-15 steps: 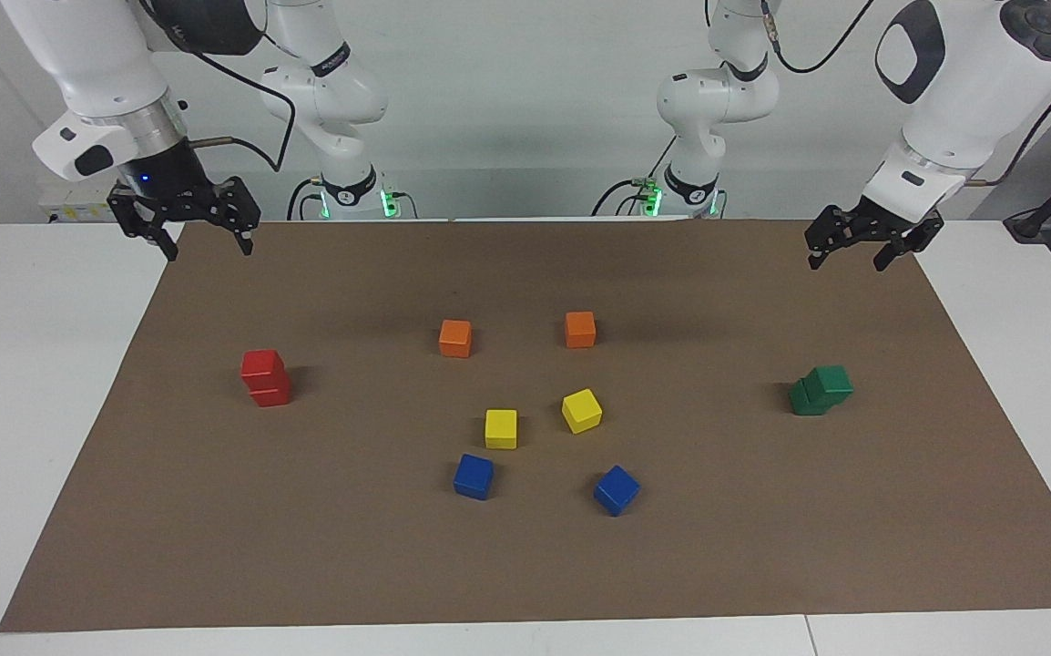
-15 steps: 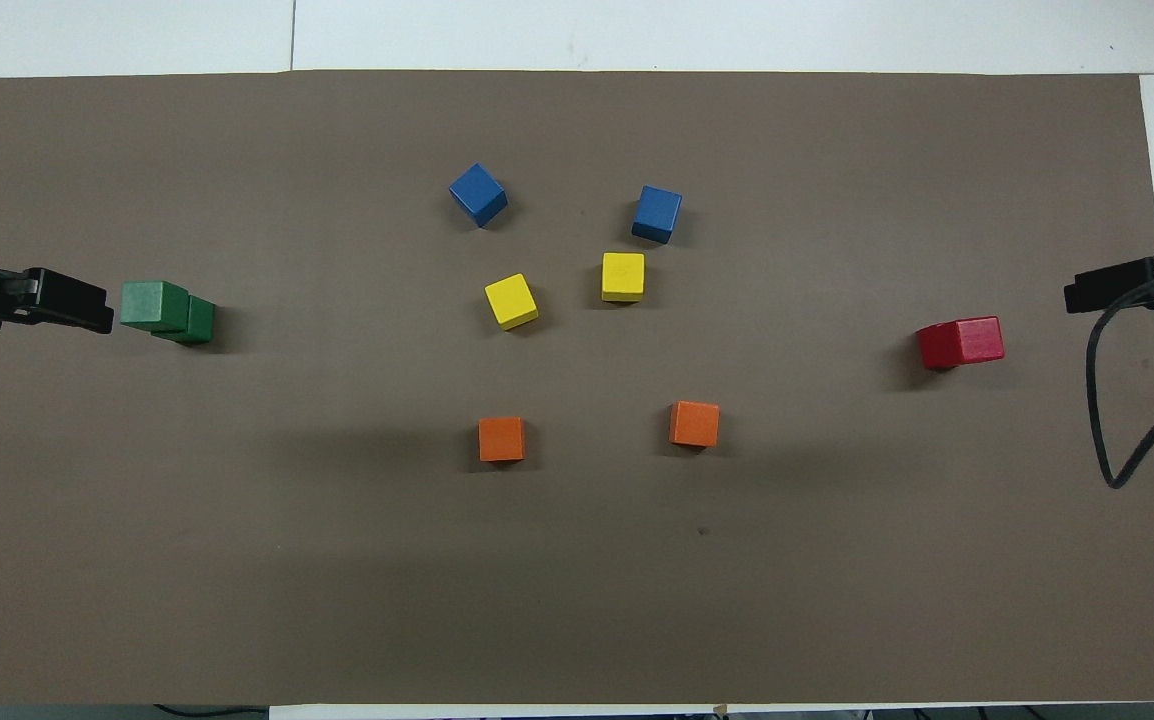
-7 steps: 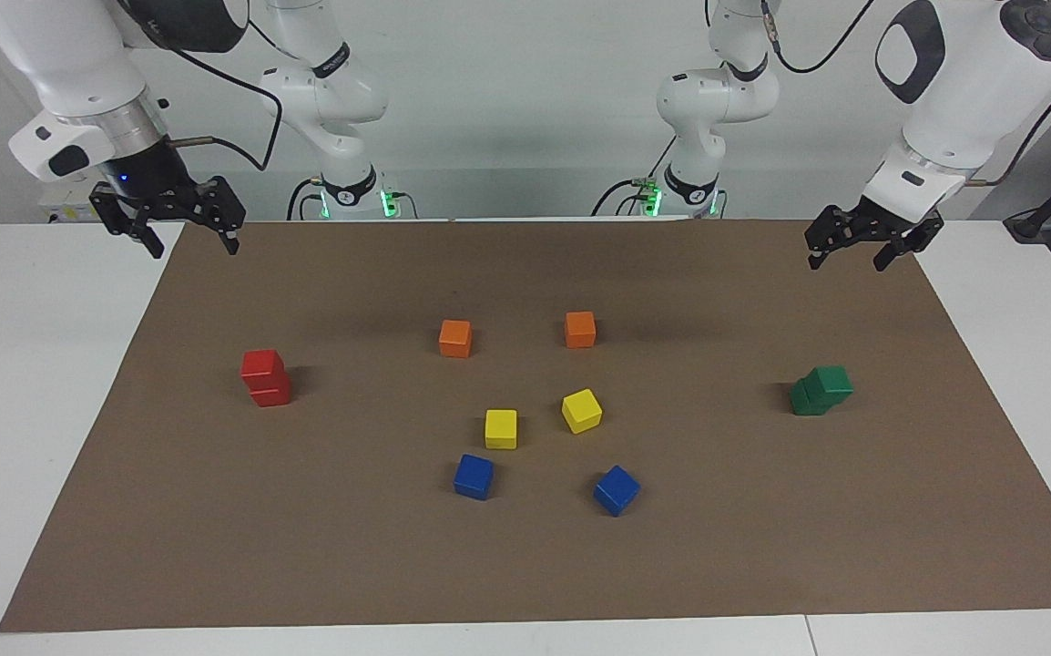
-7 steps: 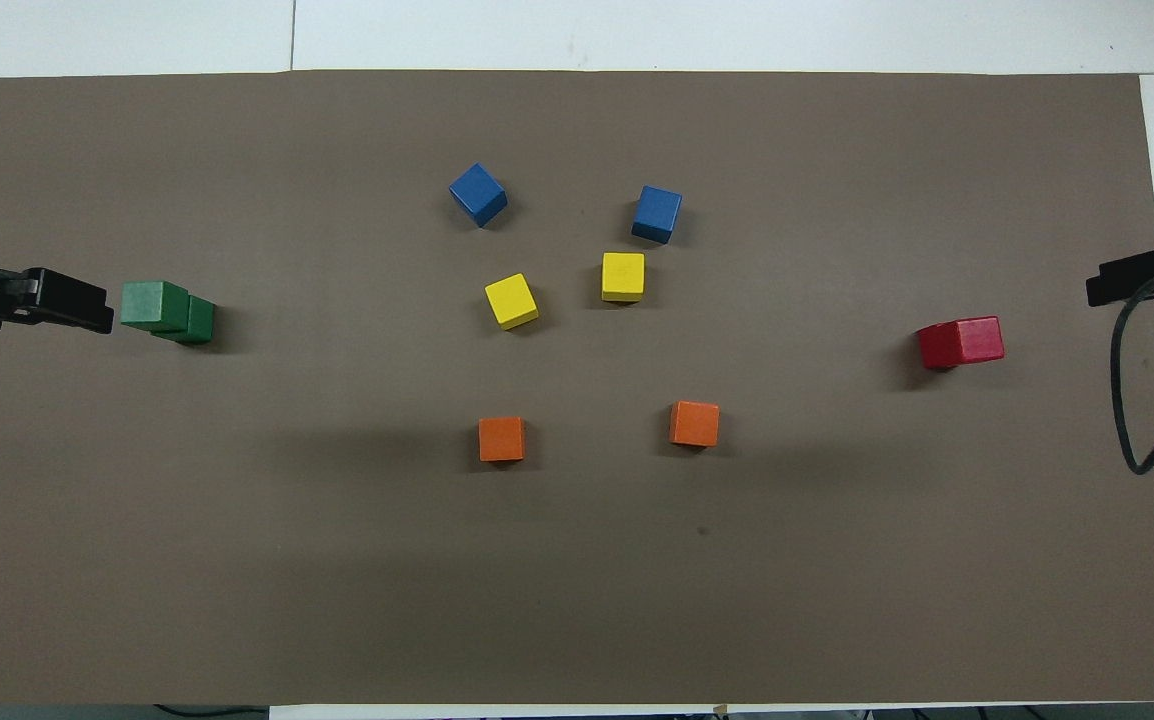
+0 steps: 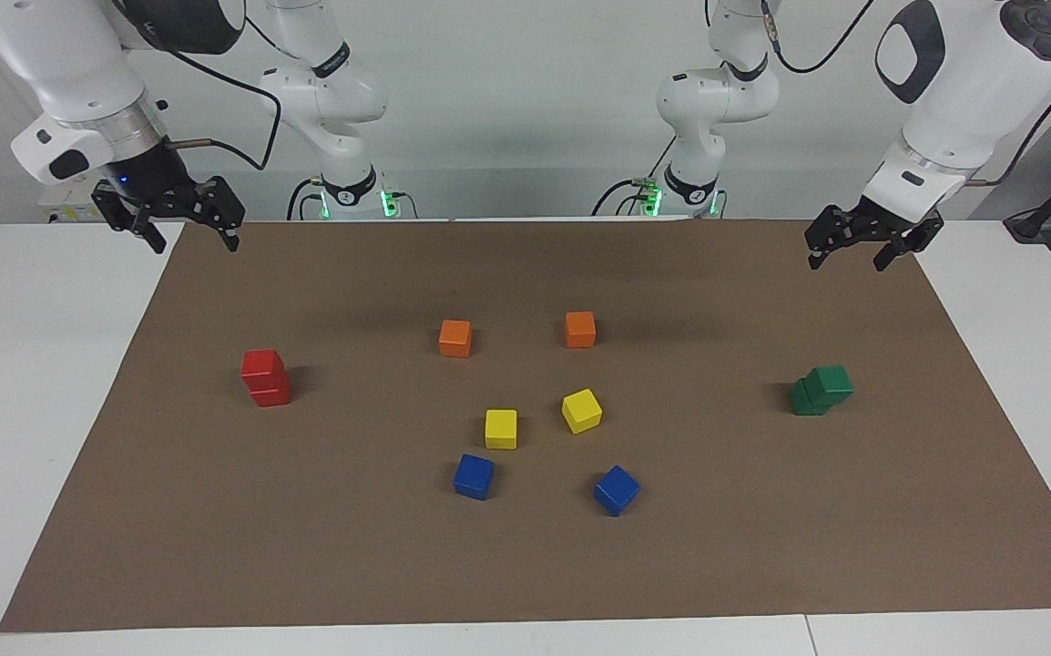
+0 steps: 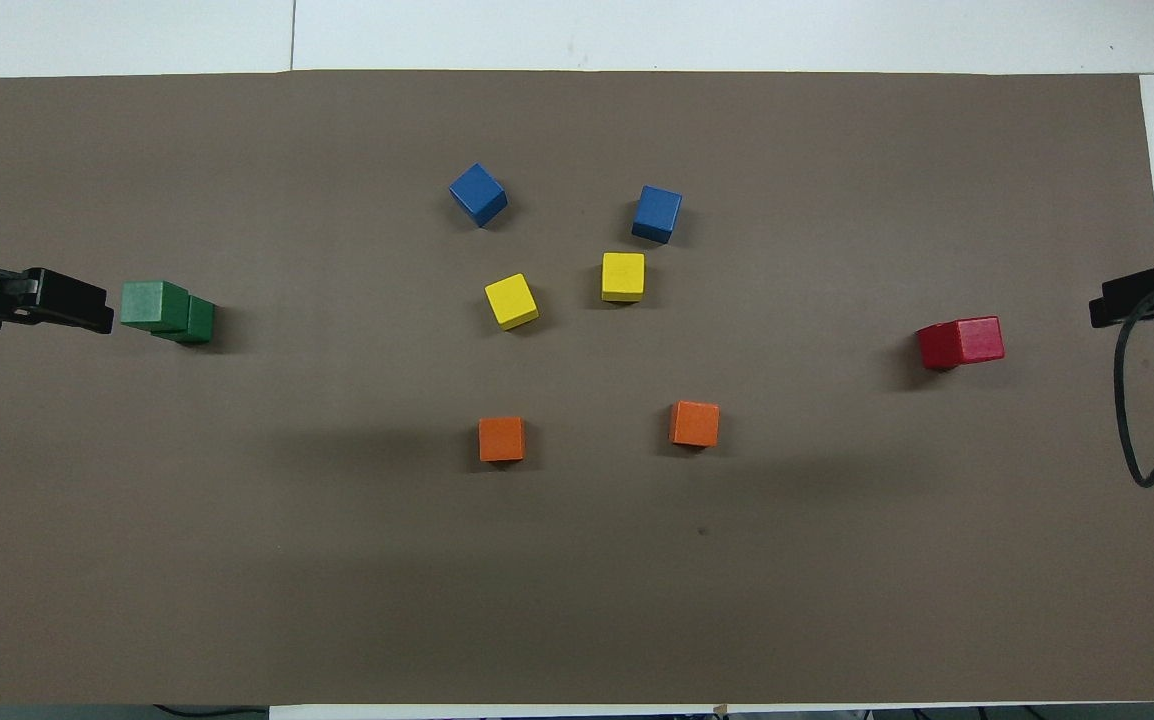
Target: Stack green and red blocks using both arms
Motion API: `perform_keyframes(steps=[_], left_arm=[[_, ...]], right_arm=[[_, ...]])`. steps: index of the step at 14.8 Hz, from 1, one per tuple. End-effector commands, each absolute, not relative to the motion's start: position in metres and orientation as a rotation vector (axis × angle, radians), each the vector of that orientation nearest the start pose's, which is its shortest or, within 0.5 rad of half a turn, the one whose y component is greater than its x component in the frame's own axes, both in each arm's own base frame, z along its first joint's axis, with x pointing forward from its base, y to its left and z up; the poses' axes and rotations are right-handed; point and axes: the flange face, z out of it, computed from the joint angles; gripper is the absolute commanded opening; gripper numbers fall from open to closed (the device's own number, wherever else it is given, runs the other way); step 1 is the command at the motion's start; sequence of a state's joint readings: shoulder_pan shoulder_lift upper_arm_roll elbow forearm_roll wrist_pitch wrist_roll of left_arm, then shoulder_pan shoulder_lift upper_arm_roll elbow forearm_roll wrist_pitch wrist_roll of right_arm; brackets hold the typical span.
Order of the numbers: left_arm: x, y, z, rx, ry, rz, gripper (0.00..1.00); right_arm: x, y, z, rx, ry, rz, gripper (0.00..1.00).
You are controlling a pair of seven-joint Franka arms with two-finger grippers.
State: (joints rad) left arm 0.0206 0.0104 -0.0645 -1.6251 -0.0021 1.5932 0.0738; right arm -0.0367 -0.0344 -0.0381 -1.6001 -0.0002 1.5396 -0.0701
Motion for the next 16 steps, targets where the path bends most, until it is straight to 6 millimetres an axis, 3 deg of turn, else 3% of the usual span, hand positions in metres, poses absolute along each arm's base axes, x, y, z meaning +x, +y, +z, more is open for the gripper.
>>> perform_keyframes(steps=[1, 16], left_arm=[[0.5538, -0.0225, 0.6017, -3.134, 0.166, 0.075, 1.0], [0.5538, -0.0227, 0.6017, -3.136, 0.166, 0.075, 1.0]], right_arm=[[0.5261, -0.0436, 0.6283, -3.17, 0.038, 0.076, 1.0], [0.5231, -0.0443, 0.6269, -3.184, 0.039, 0.1, 1.0]])
